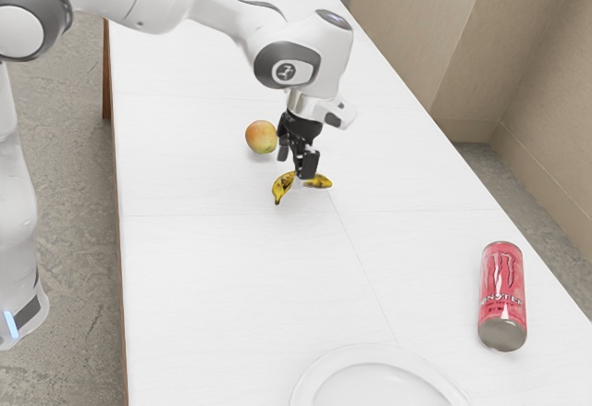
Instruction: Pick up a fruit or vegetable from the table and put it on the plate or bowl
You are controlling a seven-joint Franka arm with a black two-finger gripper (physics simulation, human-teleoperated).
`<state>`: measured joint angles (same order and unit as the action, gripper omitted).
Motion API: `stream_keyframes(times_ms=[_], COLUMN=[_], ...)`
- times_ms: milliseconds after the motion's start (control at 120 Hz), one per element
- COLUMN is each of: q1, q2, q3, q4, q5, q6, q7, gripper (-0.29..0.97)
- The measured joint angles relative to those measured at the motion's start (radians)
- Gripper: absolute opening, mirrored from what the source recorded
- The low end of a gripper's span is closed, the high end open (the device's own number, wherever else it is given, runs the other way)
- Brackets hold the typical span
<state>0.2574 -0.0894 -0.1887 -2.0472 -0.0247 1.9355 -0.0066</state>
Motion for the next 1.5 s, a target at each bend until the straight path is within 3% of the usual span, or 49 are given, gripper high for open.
stream_keyframes(times_ms=[258,717,825,1017,1083,1283,1500], q1=[0.012,0.038,0.039,0.045,0.046,0.046,0.052], q2=[-0.007,0.053,0.054,0.054,0.054,0.080,0.091], q3=[0.000,0.000,0.000,0.003,0.003,0.003,-0.001], q4=[-0.024,-0.024,-0.024,-0.023,-0.023,-0.021,-0.021], q5=[-0.007,-0.007,-0.007,-0.003,-0.006,-0.042,-0.058], q6=[0.028,0.063,0.071,0.086,0.090,0.101,0.121], q7=[0.061,0.110,0.116,0.123,0.125,0.132,0.138], gripper=[0.47,0.41,0.27,0.19,0.19,0.39,0.31])
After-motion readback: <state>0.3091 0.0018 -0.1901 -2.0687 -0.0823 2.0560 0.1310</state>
